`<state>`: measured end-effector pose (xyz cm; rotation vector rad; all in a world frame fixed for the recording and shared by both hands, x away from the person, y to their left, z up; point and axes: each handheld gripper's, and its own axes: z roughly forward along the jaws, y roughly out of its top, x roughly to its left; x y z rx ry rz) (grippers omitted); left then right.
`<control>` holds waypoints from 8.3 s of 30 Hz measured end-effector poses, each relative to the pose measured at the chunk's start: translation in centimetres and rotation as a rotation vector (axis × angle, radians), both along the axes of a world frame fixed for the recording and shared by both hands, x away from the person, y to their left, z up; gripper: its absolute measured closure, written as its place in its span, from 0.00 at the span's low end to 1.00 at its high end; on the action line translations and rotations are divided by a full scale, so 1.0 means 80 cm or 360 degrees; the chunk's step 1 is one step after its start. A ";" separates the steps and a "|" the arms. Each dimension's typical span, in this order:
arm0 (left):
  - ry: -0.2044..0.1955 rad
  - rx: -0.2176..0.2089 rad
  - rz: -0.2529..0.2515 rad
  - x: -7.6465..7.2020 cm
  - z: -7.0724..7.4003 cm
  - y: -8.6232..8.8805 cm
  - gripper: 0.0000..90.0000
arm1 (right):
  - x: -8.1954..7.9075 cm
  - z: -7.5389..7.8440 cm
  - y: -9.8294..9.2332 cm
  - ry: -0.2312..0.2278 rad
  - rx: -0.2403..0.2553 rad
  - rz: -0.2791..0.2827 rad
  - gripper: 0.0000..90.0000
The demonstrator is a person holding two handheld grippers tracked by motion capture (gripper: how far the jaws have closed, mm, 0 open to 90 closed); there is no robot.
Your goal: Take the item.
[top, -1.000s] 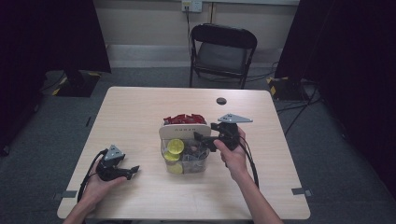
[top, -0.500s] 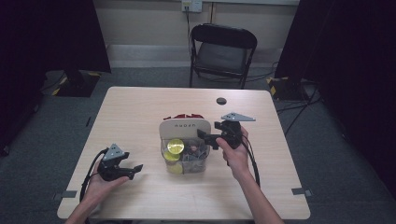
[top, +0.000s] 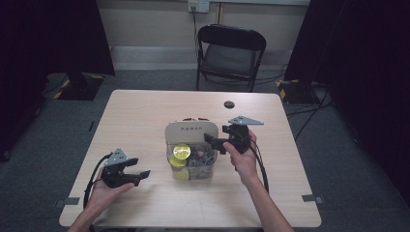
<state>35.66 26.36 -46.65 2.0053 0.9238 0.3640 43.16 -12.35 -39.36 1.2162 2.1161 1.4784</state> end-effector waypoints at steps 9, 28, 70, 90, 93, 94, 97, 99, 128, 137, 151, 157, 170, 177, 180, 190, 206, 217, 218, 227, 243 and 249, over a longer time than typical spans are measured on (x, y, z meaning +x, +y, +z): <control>-0.0121 0.0009 -0.0073 -0.007 0.019 -0.019 0.32 | 0.000 0.002 -0.001 -0.0002 0.0005 -0.0006 0.16; -0.0140 -0.0095 -0.0198 0.006 0.056 -0.062 0.33 | 0.004 0.005 0.005 -0.0014 0.0001 0.0044 0.16; -0.0093 -0.0156 -0.0336 0.045 0.063 -0.126 0.40 | 0.003 0.003 0.002 -0.0001 -0.0003 0.0039 0.16; -0.0084 -0.0114 -0.0375 0.047 0.058 -0.138 0.42 | 0.003 0.001 0.004 0.0008 0.0000 0.0043 0.17; -0.0084 -0.0108 -0.0372 0.046 0.058 -0.137 0.42 | 0.003 0.000 0.004 0.0013 0.0000 0.0050 0.16; -0.0080 -0.0113 -0.0375 0.046 0.058 -0.137 0.42 | 0.003 -0.001 0.004 0.0014 -0.0001 0.0052 0.16; -0.0080 -0.0122 -0.0376 0.046 0.058 -0.136 0.42 | 0.004 -0.001 0.004 0.0015 -0.0002 0.0054 0.16; -0.0071 -0.0133 -0.0377 0.045 0.059 -0.136 0.42 | 0.004 -0.001 0.004 0.0015 -0.0001 0.0054 0.16; -0.0087 -0.0254 -0.0395 0.036 0.075 -0.122 0.42 | 0.004 0.000 0.006 0.0011 -0.0006 0.0060 0.16; -0.0081 -0.0264 -0.0380 0.032 0.080 -0.113 0.42 | 0.003 0.001 0.006 0.0006 -0.0011 0.0052 0.16; -0.0095 -0.0262 -0.0331 0.026 0.085 -0.086 0.43 | 0.003 0.001 0.007 0.0009 -0.0010 0.0050 0.17; -0.0104 -0.0286 -0.0298 0.026 0.088 -0.073 0.43 | 0.003 0.001 0.006 0.0010 -0.0011 0.0051 0.16; -0.0127 -0.0328 -0.0214 0.029 0.092 -0.038 0.43 | 0.004 0.001 0.005 0.0010 -0.0010 0.0049 0.16; -0.0120 -0.0293 -0.0169 0.031 0.089 -0.021 0.43 | 0.003 0.003 0.005 0.0002 -0.0024 0.0051 0.17; -0.0108 -0.0289 -0.0140 0.032 0.087 -0.013 0.43 | 0.003 0.003 0.005 0.0001 -0.0029 0.0051 0.17; -0.0064 -0.0273 -0.0056 0.040 0.073 0.008 0.43 | 0.004 0.003 0.006 0.0010 -0.0025 0.0065 0.17; 0.0019 -0.0144 0.0039 0.055 0.043 0.030 0.43 | 0.004 0.002 0.006 0.0021 -0.0022 0.0057 0.17; 0.0095 -0.0078 0.0103 0.074 0.019 0.039 0.43 | 0.004 0.002 0.006 0.0019 -0.0025 0.0059 0.17; 0.0106 -0.0076 0.0111 0.076 0.017 0.041 0.43 | 0.004 0.002 0.006 0.0018 -0.0026 0.0058 0.17; 0.0180 -0.0077 0.0192 0.091 -0.004 0.052 0.43 | 0.004 0.002 0.007 0.0021 -0.0029 0.0063 0.17; 0.0218 -0.0044 0.0206 0.098 -0.025 0.048 0.42 | 0.006 0.003 0.008 0.0022 -0.0019 0.0070 0.17; 0.0217 -0.0038 0.0209 0.097 -0.025 0.047 0.42 | 0.004 0.004 0.006 0.0013 -0.0023 0.0062 0.18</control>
